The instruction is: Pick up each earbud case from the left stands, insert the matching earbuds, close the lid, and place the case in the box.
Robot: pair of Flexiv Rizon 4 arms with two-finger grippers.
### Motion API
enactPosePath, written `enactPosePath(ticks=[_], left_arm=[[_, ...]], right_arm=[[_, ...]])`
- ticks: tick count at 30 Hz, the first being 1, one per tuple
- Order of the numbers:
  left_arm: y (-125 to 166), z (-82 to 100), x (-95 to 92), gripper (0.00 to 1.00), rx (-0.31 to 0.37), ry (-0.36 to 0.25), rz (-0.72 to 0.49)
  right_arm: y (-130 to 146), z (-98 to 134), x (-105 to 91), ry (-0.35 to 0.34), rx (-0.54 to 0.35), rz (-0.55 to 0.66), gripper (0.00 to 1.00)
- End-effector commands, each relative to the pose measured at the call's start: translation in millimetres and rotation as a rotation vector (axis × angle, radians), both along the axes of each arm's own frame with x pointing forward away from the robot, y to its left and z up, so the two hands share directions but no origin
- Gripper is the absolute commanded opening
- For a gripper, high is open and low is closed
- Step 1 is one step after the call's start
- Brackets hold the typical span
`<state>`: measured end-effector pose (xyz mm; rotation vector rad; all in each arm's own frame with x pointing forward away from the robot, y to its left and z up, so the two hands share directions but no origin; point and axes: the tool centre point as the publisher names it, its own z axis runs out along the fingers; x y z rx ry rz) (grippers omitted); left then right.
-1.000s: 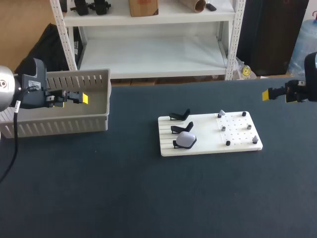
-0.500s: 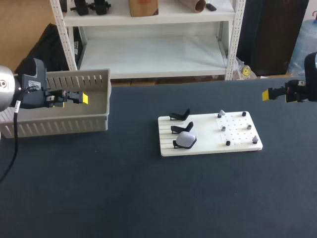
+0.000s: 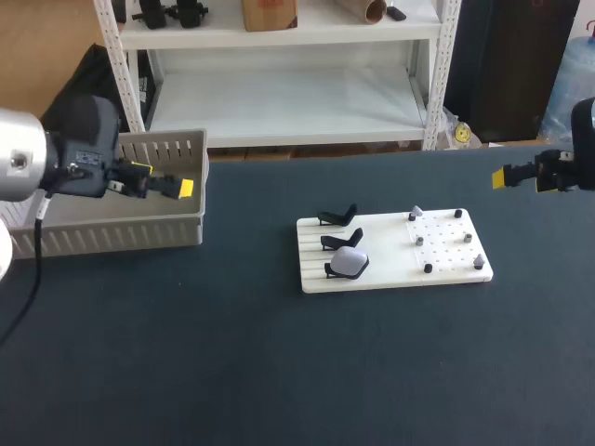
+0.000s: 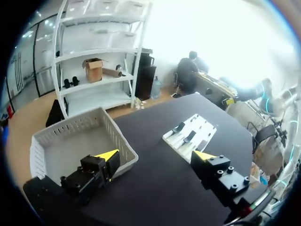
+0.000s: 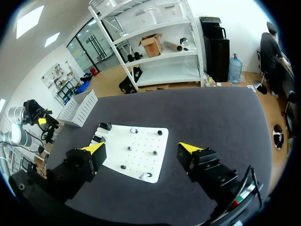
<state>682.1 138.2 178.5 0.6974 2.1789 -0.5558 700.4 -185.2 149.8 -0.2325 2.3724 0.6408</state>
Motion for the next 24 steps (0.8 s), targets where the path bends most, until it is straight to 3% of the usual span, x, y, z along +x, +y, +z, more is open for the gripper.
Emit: enactPosePath(ticks=[1, 11, 17, 24], left_arm=[[11, -1.7, -6.6, 1.0, -0.111, -0.262, -0.489], [11, -1.7, -6.6, 1.0, -0.111, -0.262, -0.489], [-24, -26.2, -19.0, 1.0, -0.092, -0.333, -0.642], [-62, -47.4, -15.7, 1.0, -0.122, -0.355, -0.586]], right_arm=[[0, 0, 0.1, 0.0, 0.0, 0.002, 1.0], [0, 0, 0.1, 0.0, 0.0, 0.002, 1.0], [0, 0, 0.1, 0.0, 0.0, 0.002, 1.0], [0, 0, 0.1, 0.0, 0.0, 0.002, 1.0]])
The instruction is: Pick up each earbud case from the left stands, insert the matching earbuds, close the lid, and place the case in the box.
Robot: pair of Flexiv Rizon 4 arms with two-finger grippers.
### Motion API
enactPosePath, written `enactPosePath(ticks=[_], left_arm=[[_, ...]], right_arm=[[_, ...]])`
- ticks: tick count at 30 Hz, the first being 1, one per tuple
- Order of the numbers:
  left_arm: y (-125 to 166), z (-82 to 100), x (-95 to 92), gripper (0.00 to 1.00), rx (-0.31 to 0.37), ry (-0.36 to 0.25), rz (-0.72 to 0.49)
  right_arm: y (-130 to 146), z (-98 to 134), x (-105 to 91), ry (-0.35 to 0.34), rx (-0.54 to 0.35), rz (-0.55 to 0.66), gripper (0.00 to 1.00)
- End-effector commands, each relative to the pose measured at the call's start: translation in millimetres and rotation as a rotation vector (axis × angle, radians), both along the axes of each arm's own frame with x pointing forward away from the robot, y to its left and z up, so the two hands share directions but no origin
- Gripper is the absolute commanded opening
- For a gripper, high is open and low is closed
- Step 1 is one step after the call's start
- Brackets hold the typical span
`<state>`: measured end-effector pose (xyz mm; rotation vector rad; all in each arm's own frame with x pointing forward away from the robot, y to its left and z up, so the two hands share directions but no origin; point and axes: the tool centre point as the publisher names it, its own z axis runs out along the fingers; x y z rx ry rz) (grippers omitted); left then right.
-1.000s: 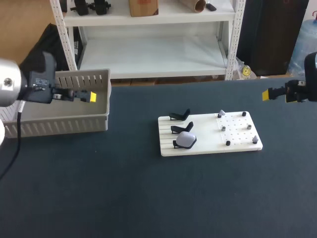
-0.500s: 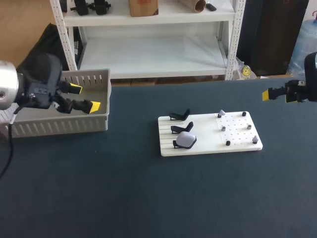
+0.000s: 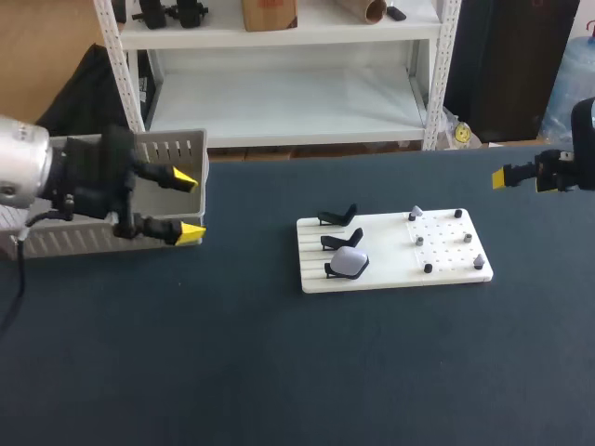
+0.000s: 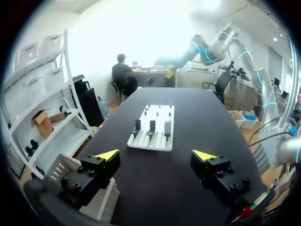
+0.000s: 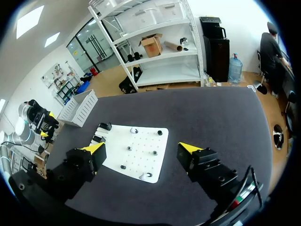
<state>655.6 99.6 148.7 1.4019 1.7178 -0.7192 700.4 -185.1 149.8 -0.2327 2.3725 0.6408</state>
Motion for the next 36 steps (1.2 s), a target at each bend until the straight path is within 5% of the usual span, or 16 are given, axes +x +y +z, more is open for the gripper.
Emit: enactPosePath(ticks=[1, 14, 21, 36], left_arm=[[-31, -20.1, 11.9, 1.0, -0.163, -0.06, 0.029], [-108, -50.3, 9.1, 1.0, -0.126, -0.042, -0.026], [-144, -72.4, 5.6, 1.0, -0.117, 0.048, -0.063], [-144, -72.4, 5.6, 1.0, -0.117, 0.048, -0.063]], right_arm=[[-1, 0, 0.1, 0.0, 0.001, 0.001, 1.0], [-1, 0, 0.1, 0.0, 0.001, 0.001, 1.0], [-1, 0, 0.1, 0.0, 0.001, 0.001, 1.0], [-1, 0, 0.1, 0.0, 0.001, 0.001, 1.0]])
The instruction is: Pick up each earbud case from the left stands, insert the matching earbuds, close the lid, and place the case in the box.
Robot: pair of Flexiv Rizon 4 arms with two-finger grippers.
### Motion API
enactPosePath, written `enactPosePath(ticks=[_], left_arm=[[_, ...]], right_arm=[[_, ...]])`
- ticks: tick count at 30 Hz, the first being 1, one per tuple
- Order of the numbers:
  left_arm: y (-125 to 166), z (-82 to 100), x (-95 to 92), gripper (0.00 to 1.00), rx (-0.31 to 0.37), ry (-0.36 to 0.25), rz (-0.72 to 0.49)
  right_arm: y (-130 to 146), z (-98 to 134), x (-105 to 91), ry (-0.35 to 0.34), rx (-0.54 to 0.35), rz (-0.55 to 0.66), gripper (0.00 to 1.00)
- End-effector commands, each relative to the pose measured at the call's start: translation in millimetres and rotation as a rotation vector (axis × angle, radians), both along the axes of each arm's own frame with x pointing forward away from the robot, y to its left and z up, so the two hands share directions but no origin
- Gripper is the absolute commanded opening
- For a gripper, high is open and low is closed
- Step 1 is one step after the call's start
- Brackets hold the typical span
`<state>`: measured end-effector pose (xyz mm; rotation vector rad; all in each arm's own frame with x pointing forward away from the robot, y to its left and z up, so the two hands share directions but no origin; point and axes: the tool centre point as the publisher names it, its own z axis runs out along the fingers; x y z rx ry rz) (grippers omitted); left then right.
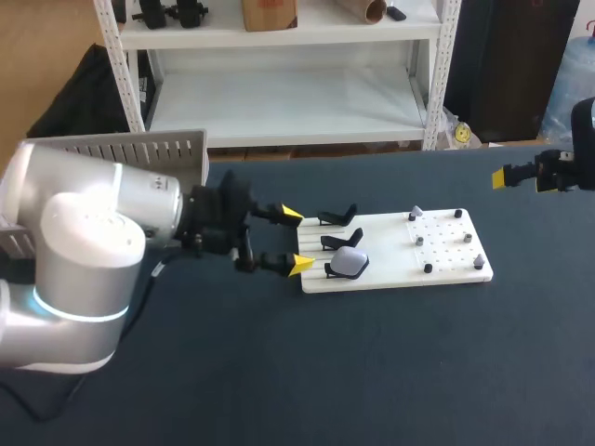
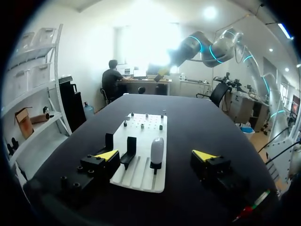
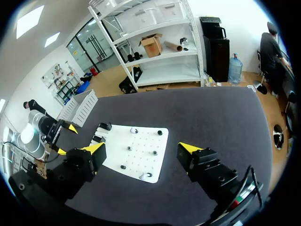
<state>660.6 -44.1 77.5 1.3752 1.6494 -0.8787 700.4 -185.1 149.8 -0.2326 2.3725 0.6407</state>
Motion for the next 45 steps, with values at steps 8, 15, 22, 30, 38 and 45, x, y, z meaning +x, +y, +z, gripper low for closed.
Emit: enactPosePath(ticks=[8, 15, 22, 30, 38, 45], left_arm=[[-13, -4.7, -6.0, 1.0, 0.073, -0.025, 0.01], [-24, -18.6, -6.1, 1.0, 0.074, -0.028, 0.0], [-35, -34.7, -1.1, 1.0, 0.048, -0.012, -0.049], [-46, -45.3, 10.0, 1.0, 0.057, 0.003, -0.053], [-50, -53.0, 15.0, 0.85, 0.05, 0.02, -0.063], [-53, -58.3, 15.5, 0.58, 0.034, 0.037, -0.079]], right_arm=[[0, 0, 0.0, 0.0, 0.001, 0.002, 1.0], [0, 0, 0.0, 0.0, 0.001, 0.002, 1.0], [0, 0, 0.0, 0.0, 0.001, 0.002, 1.0], [0, 0, 0.0, 0.0, 0.001, 0.002, 1.0], [0, 0, 0.0, 0.0, 0.001, 0.002, 1.0], [0, 0, 0.0, 0.0, 0.001, 0.002, 1.0]])
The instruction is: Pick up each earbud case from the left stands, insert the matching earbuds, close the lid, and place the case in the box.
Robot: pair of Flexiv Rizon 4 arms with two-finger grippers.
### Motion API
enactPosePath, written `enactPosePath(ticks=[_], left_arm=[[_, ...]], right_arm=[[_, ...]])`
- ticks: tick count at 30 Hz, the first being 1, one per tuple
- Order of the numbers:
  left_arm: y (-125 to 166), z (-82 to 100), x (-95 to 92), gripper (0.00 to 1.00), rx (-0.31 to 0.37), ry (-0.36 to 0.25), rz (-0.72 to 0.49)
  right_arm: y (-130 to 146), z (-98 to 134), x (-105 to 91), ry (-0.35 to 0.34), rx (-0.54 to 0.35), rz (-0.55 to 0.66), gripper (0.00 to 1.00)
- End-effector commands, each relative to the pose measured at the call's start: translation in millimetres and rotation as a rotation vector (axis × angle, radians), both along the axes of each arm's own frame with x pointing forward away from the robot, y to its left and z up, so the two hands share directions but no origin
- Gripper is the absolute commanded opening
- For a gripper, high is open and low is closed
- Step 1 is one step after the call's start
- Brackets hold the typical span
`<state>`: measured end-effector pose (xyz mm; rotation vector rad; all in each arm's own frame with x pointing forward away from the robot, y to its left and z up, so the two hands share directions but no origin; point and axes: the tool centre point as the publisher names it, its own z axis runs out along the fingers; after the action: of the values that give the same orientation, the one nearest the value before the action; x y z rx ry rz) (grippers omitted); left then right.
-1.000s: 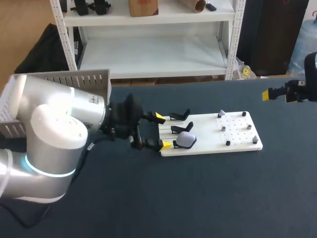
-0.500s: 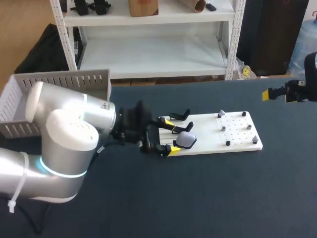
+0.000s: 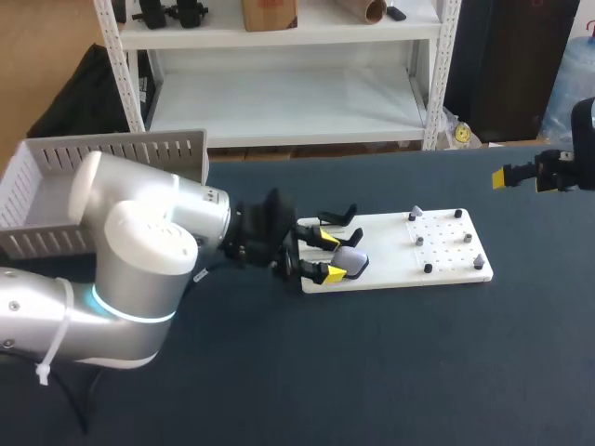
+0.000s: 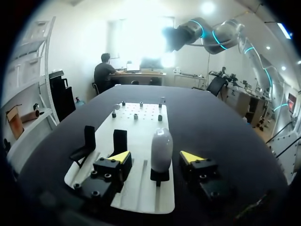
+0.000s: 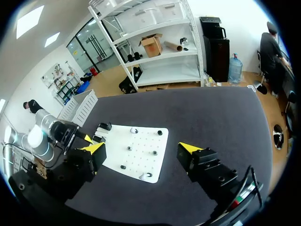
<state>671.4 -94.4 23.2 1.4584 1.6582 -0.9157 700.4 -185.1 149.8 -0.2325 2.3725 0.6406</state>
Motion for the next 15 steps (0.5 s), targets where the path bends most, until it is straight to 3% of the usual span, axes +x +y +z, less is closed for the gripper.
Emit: enactPosePath(ticks=[1, 4, 15], left_arm=[[-2.9, -4.3, 4.7, 0.57, -0.004, 0.007, -0.011], [-5.2, -5.3, 4.1, 0.48, -0.007, 0.011, -0.021], [-12.0, -7.1, -0.2, 0.43, -0.018, 0.017, -0.042]], right_arm=[[-0.5, 0.0, 0.0, 0.0, 0.001, 0.002, 1.0], [-0.5, 0.0, 0.0, 0.0, 0.001, 0.002, 1.0], [-0.5, 0.0, 0.0, 0.0, 0.001, 0.002, 1.0]])
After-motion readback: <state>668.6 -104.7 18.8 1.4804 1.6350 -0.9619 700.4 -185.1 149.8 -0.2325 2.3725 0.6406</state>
